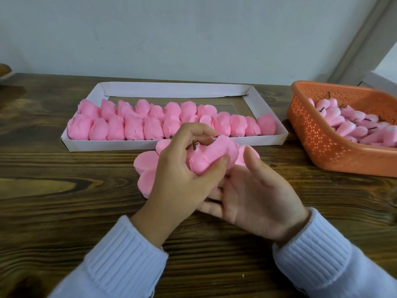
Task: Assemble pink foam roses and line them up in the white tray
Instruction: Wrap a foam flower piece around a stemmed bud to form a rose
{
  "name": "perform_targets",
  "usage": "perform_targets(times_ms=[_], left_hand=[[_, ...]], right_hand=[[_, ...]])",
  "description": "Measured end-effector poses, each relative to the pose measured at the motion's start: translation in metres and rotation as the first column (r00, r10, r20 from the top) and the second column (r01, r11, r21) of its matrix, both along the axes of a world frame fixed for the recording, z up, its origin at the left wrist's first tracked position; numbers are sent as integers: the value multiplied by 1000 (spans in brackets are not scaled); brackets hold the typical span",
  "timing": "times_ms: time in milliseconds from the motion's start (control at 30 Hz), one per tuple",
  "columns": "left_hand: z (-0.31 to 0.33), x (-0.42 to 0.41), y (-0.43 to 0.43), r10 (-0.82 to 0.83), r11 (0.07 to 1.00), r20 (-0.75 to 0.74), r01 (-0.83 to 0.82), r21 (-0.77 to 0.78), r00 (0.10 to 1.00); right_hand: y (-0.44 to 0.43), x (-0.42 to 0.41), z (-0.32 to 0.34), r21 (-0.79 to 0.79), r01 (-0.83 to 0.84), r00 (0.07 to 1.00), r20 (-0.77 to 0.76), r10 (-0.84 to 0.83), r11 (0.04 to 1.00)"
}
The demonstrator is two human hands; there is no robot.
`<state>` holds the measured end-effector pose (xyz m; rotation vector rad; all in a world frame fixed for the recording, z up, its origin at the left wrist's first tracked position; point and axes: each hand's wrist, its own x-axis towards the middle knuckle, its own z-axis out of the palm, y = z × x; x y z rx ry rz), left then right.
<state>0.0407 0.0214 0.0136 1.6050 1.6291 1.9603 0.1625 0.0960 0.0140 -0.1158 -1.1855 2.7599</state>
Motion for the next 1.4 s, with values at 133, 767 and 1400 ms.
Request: perform_targets(times_ms=[133, 767, 1400], left_hand=[[-2, 2, 0, 18, 999, -18, -18, -48, 1000], [-3, -2, -3, 128, 985, -14, -129, -111, 992], [0, 3, -1, -184, 973, 102, 196, -119, 978]], right_hand=[[1, 1, 1, -31, -5, 1000, -17, 4, 1000], [-7, -2, -7, 438, 596, 796, -217, -564, 673], [1, -1, -12, 551, 623, 711, -103, -695, 556]])
